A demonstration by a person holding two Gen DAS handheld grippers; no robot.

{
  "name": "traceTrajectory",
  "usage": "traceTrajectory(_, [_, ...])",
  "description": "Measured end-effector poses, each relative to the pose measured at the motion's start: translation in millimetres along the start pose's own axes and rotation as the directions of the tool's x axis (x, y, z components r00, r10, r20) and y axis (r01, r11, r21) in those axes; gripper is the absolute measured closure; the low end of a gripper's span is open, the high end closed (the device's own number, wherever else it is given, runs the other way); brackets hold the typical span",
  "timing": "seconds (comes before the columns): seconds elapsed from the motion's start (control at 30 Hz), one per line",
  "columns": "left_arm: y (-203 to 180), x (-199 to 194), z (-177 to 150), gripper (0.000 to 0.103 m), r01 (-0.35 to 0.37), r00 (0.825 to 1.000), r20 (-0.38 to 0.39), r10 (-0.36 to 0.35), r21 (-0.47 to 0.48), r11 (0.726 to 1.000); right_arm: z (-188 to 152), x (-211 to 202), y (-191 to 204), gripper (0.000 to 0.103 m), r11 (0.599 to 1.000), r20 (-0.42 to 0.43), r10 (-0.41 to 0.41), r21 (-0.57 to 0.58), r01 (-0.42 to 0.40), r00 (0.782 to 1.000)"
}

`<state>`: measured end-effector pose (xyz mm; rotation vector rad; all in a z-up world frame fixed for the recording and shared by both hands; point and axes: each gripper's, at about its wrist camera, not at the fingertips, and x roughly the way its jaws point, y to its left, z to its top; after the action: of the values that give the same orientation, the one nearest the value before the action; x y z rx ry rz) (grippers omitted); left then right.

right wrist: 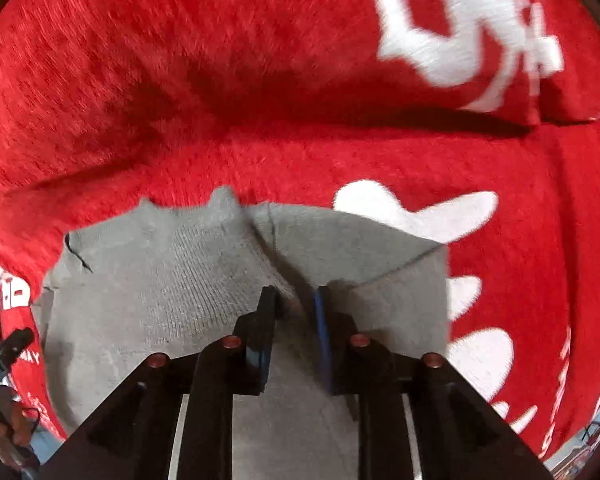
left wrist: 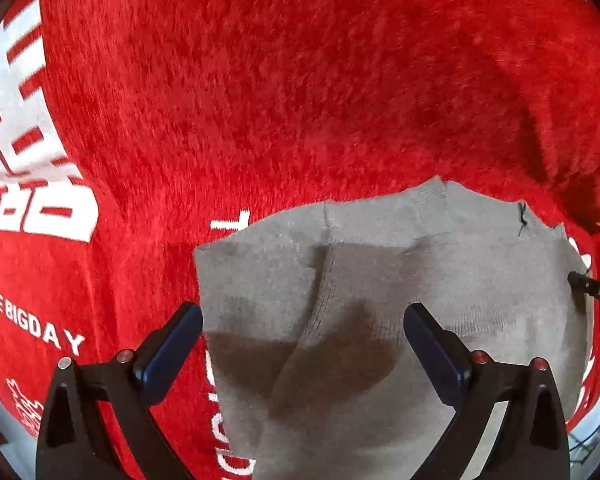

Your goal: Fold small clothes

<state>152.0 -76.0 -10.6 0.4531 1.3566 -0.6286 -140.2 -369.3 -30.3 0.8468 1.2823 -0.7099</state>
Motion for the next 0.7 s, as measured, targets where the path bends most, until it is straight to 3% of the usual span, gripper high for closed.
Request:
traceTrajectory(0.07, [3, 8, 2, 0.006, 0.019, 1.0, -0.025, -0.019, -0.016, 1.0, -7, -15, 2, 0.081, 0.999, 0.038, -0.015, -0.036, 0.016, 0.999])
traceTrajectory(0.13, [9, 20, 4, 0.03, 0.037, 0.997, -0.069, -0.039, -0.032, 0.999, -16, -29, 6, 0.081, 0.998, 0.081, 0.002, -0.065, 0.003, 0.997])
traceTrajectory(0.17, [12, 29, 4, 0.036, 0.061, 0.992, -0.107, -0.066, -0.053, 0.997, -21, -33, 6, 0.081, 0.997, 0.089, 0.016, -0.074, -0.009, 0.996])
traceTrajectory(0.23, [15, 38, 5, 0.073, 0.123, 0.981, -0.137, -0.135, -0.088, 0.988, -31, -35, 4, 0.081, 0.995, 0.069, 0.045, -0.087, -0.038, 0.997])
traceTrajectory(0.3, [9, 36, 5, 0.083, 0.132, 0.983, -0.121, -0.141, -0.076, 0.988, -42, -25, 0, 0.081, 0.996, 0.025, 0.026, -0.089, -0.023, 0.999])
traceTrajectory(0.33, [5, 30, 4, 0.095, 0.125, 0.987, -0.096, -0.13, -0.05, 0.991, -43, -20, -2, 0.082, 0.996, 0.011, 0.014, -0.084, -0.013, 1.0])
traceTrajectory(0.47, [4, 17, 0, 0.095, 0.034, 0.999, -0.006, -0.034, -0.004, 0.999, -48, -13, -15, 0.083, 0.999, 0.007, 0.037, -0.037, -0.037, 0.999])
traceTrajectory(0.57, [30, 37, -5, 0.095, -0.097, 0.994, -0.058, 0.094, -0.059, 0.993, -46, -19, -17, 0.082, 0.998, -0.004, 0.03, -0.053, -0.03, 1.0])
traceTrajectory(0.7, [52, 16, -11, 0.095, -0.092, 0.996, -0.026, 0.089, -0.152, 0.984, -38, -35, -23, 0.082, 0.999, 0.03, 0.047, 0.004, -0.047, 0.998])
